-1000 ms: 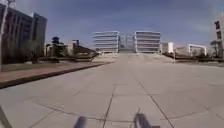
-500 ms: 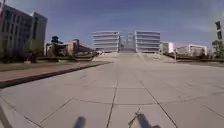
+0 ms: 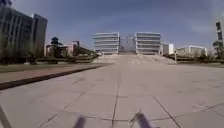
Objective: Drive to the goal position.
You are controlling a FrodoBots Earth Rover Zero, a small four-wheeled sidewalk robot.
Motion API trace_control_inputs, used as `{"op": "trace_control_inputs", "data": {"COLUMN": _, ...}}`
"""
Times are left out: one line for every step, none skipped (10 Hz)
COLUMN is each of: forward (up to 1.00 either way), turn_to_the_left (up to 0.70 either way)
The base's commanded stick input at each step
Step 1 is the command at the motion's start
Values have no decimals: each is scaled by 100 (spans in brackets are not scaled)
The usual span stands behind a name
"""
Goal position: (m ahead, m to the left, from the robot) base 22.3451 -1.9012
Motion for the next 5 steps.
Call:
{"op": "trace_control_inputs", "data": {"forward": 70, "turn_to_the_left": 0}}
{"op": "trace_control_inputs", "data": {"forward": 70, "turn_to_the_left": 0}}
{"op": "trace_control_inputs", "data": {"forward": 70, "turn_to_the_left": 0}}
{"op": "trace_control_inputs", "data": {"forward": 70, "turn_to_the_left": 0}}
{"op": "trace_control_inputs", "data": {"forward": 70, "turn_to_the_left": 0}}
